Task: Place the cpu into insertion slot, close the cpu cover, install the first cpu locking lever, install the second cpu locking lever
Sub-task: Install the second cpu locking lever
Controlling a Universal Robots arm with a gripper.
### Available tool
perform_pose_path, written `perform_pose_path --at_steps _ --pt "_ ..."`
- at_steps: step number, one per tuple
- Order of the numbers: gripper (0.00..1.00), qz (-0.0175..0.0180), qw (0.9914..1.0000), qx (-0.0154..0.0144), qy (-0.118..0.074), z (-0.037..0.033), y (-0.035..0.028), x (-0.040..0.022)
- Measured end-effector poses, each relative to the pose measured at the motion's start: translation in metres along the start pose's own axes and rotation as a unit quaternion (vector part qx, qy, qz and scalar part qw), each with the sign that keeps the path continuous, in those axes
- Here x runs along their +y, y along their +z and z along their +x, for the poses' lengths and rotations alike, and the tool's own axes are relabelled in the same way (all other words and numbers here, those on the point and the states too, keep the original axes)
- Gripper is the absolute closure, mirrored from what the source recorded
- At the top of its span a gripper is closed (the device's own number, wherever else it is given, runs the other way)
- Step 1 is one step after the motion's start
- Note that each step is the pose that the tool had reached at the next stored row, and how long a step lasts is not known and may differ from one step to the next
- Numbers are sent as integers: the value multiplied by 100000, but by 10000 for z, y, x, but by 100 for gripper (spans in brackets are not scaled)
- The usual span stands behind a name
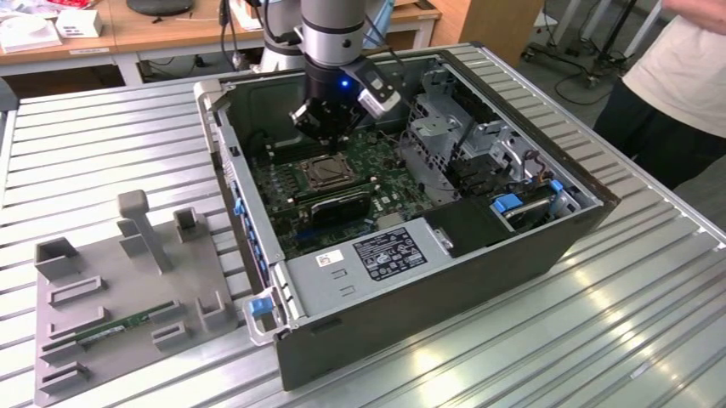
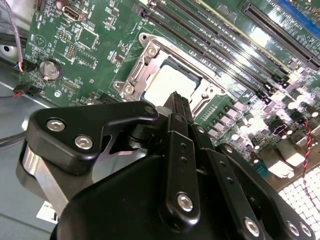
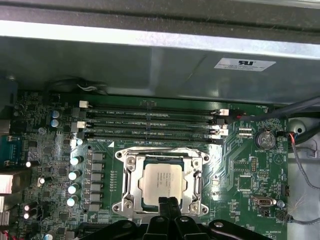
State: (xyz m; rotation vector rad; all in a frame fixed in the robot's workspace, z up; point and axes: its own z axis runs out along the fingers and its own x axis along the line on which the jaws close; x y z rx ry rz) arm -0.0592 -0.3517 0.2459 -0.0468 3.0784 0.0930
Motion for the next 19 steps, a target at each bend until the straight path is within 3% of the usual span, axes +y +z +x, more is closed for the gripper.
perform_pose_path --at_steps 19 --pt "89 34 100000 1 -1 4 -25 -188"
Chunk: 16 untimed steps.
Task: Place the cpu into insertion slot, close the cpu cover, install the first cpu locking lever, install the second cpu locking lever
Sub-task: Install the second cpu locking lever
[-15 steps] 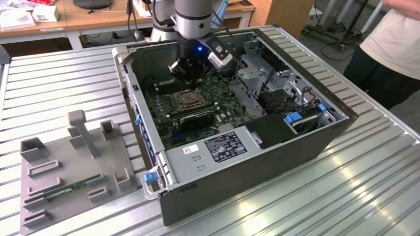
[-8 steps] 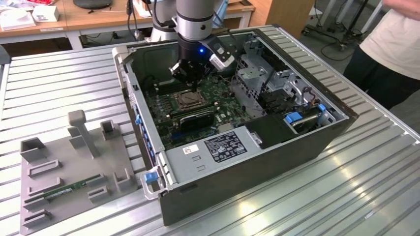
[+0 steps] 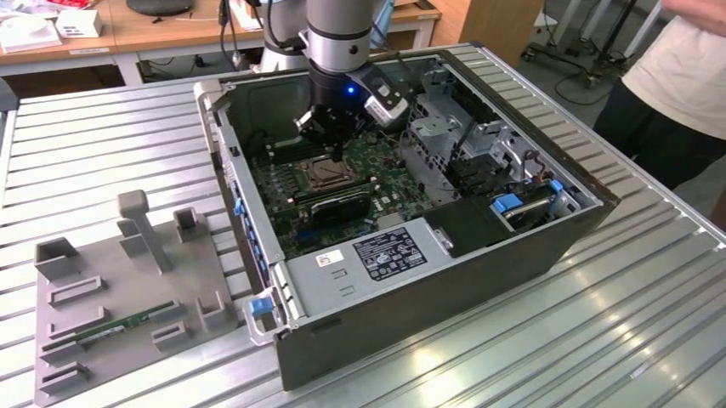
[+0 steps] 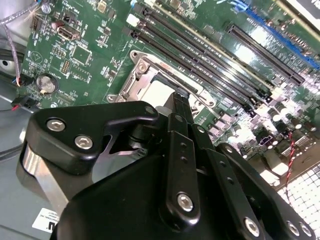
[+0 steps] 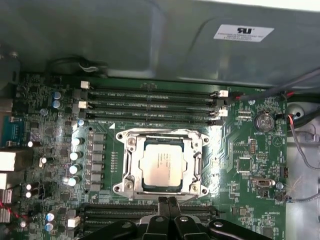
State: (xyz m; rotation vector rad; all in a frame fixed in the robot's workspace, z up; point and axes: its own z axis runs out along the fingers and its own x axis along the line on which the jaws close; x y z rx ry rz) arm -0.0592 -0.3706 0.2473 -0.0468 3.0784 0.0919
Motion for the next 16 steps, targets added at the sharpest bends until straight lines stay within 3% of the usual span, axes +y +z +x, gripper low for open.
perform_pose_path --at_steps 10,16 --pt "89 3 100000 1 0 1 -11 -41" --pt "89 5 100000 -92 -2 53 -14 -39"
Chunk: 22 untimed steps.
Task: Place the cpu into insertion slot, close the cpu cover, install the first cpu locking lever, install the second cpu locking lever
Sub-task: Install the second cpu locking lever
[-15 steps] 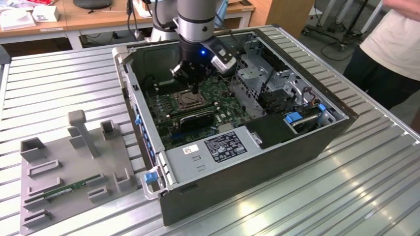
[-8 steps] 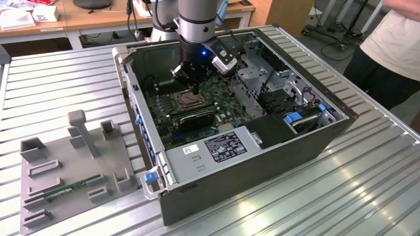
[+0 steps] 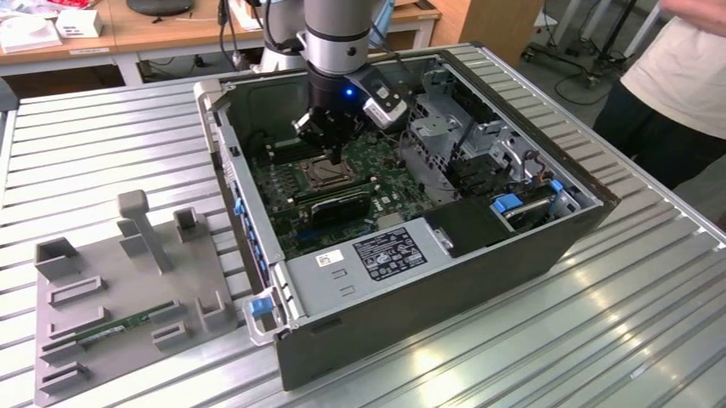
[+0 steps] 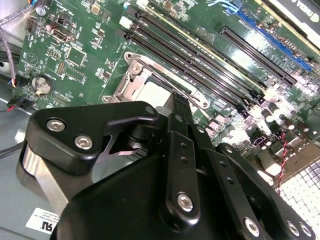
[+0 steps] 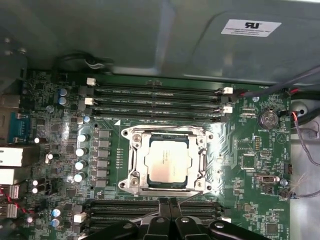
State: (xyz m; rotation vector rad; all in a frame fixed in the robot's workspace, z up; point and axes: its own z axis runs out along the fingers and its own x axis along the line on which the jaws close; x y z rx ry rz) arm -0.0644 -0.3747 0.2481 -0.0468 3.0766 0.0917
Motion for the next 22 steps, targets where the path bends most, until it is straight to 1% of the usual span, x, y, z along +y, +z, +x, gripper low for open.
perform_pose_path --at_steps 5,10,14,19,22 --pt "89 15 100000 -9 -3 54 -4 -10" --pt "89 74 100000 -6 -1 72 -7 -35" --pt "89 76 100000 -152 -15 111 -7 -34" --pt "89 78 100000 -177 -20 122 -8 -35" --pt "89 85 100000 -264 -25 155 -8 -35"
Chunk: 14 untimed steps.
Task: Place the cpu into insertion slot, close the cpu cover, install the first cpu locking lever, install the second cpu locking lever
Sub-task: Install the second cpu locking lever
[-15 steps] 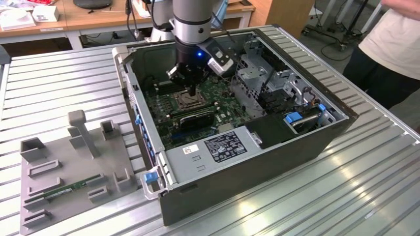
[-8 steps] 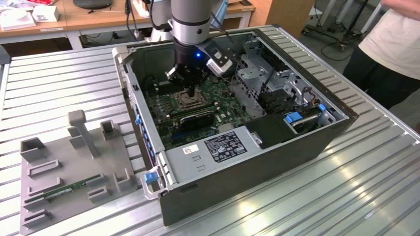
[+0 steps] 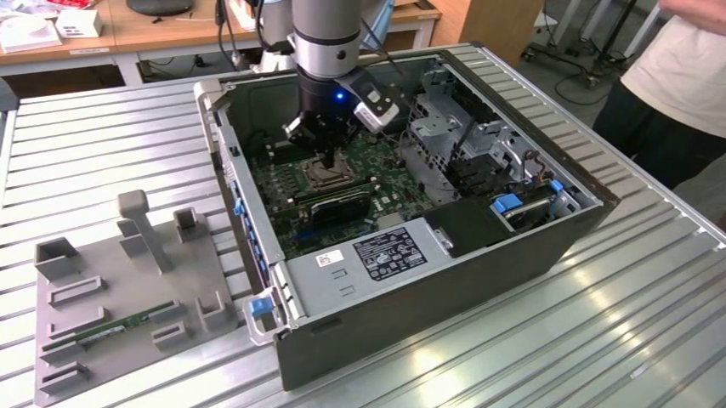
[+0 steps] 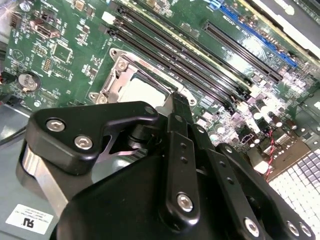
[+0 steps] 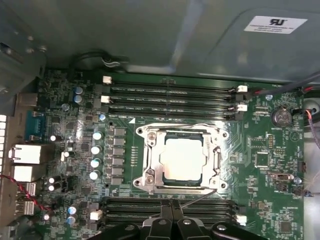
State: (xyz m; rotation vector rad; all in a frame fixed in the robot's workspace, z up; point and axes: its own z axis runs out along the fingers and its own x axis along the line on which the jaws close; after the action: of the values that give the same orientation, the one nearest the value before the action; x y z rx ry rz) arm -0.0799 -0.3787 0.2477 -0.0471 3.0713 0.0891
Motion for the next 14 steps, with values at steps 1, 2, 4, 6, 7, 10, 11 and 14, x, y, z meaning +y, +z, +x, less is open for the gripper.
perform_pose_path --at_steps 1,2,4,6,7,10,11,14 --pt "89 -9 100000 -53 -3 16 4 1" --pt "89 -11 100000 -90 -1 29 10 1" --pt "89 2 100000 -116 -5 44 33 -1" --pt "89 1 100000 -125 -3 55 60 -2" --pt "89 -1 100000 -125 -2 59 73 -2" --pt "89 1 100000 -121 -8 69 104 -4" --pt "89 3 100000 -121 -13 70 109 -4" --pt "89 2 100000 -122 -3 78 127 -5"
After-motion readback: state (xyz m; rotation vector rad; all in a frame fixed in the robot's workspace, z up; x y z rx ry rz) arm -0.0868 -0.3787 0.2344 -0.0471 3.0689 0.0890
